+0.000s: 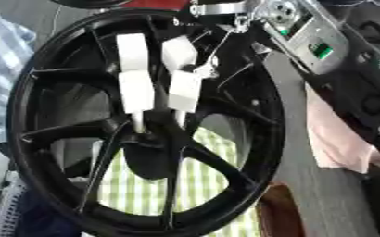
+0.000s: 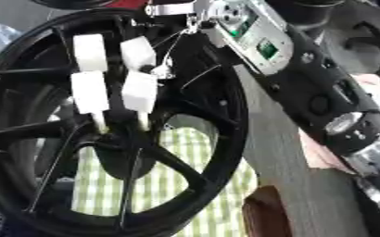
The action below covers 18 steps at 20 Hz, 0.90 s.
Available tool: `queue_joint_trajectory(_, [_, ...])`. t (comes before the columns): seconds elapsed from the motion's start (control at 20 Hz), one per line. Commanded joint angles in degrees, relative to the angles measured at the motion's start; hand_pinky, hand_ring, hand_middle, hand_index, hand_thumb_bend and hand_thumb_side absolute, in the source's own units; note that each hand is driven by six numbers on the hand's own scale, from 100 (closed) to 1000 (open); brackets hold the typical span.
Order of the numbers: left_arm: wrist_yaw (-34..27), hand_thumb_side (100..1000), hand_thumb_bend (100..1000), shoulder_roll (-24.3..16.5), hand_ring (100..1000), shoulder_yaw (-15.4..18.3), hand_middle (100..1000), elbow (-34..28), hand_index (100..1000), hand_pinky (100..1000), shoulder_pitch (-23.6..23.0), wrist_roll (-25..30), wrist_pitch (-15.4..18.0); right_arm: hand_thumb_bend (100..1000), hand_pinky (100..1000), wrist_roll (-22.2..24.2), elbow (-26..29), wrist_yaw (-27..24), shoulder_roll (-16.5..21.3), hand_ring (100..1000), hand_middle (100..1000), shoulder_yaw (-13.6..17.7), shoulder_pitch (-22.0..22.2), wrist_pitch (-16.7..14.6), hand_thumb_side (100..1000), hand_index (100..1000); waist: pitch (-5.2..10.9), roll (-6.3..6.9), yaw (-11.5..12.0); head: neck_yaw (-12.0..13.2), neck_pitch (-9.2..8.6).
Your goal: Pull the pin out of the wheel hub.
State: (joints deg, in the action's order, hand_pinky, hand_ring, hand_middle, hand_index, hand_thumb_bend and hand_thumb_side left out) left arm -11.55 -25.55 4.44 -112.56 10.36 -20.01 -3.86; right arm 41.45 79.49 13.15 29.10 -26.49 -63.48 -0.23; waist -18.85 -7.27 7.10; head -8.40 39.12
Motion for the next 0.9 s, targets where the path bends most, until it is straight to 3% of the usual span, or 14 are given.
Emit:
queue_joint_trajectory(0.05, [-0.3,777,100,-0.4,644,0.3,625,-0.7,781,718,0.4,0.2,0.1,134,873,-0.9,1.2,-2.2,1.1,709,540,0.7,-1.2,0.7,164,666,0.89,0.35,0.1,-0.2,-0.51])
queue_joint_trajectory(0.15, [-0.3,778,100,-0.4,644,0.4,625,-0.7,781,718,0.4,0.1,0.1,100,876,-1.4,1.7,-3.8,1.0,705,526,0.9,-1.3,1.7,175,653,0.92,0.36,0.0,-0.2,-0.41])
queue_joint_trajectory(0.65, [-0.2,774,100,-0.7,643,0.6,626,-0.6,781,718,0.1,0.0,0.2,100,876,-0.8,6.5,-12.8,3.0,685,463,3.6,-2.7,7.5,148,582,1.48,0.38,-0.4,-0.3,0.34])
queue_joint_trajectory(0.9, [-0.1,771,100,-0.9,642,0.9,625,-0.6,781,719,-0.4,-0.3,0.2,100,880,-0.1,8.8,-15.7,5.9,684,461,7.0,-3.4,10.3,147,581,1.99,0.58,-1.1,-0.4,1.16])
